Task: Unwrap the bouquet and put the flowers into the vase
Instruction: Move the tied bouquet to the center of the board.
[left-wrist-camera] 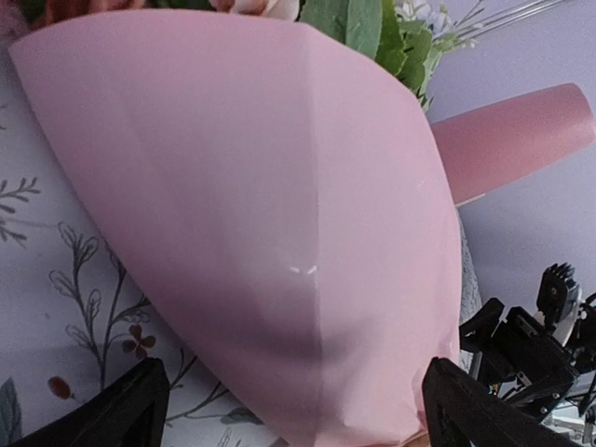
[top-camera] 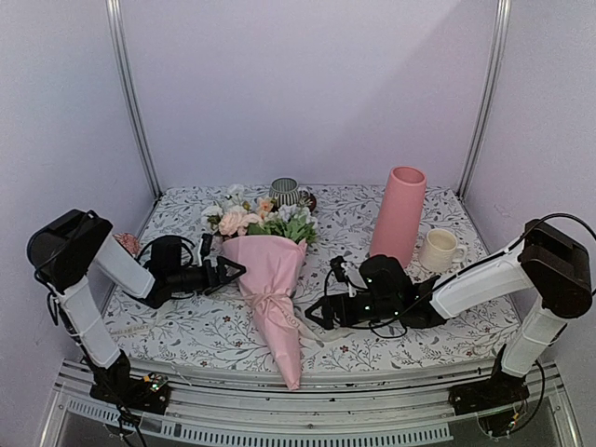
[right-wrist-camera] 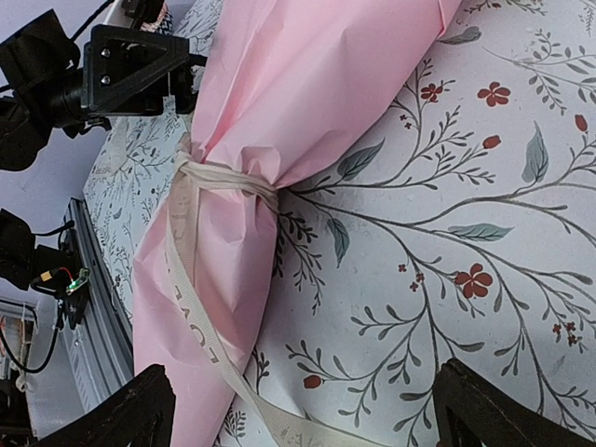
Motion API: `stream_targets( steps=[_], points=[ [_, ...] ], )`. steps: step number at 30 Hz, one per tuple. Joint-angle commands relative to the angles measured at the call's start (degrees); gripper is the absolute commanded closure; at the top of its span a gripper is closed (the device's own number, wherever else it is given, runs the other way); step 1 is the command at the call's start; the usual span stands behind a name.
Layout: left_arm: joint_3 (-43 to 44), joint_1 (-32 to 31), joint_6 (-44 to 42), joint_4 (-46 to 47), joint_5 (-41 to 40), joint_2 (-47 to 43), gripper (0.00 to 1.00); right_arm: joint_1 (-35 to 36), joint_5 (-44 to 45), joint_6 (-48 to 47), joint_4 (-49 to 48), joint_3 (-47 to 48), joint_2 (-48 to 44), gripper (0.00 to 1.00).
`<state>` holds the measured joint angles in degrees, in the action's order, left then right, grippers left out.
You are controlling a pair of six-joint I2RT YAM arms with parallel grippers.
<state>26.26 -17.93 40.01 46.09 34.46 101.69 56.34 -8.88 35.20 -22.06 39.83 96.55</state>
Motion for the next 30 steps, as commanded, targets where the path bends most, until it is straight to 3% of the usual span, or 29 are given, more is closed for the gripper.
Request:
stream_targets(
  steps=[1,13,25,30],
  points=[
    [3.75,0.71,1.23,2.97,1.78,3.43,0.03,-0.08,0.78,0.58,-0.64,-0.16,0.11,0.01],
    [13.31,1.24,-0.4,1.43,5.02,10.43,0.06,1.41,-12.02,-0.14,-3.87,6.65,10.68,0.02],
    [20.96,-4.47,-2.48,-2.14,6.24,18.05,0.05,3.2,-14.93,-1.32,-4.07,9.91,13.6,0.03],
    [19.01,-5.27,-2.83,-1.54,5.47,16.76,0.05,4.78,-15.53,-3.43,-3.07,10.68,12.86,0.03]
  ],
)
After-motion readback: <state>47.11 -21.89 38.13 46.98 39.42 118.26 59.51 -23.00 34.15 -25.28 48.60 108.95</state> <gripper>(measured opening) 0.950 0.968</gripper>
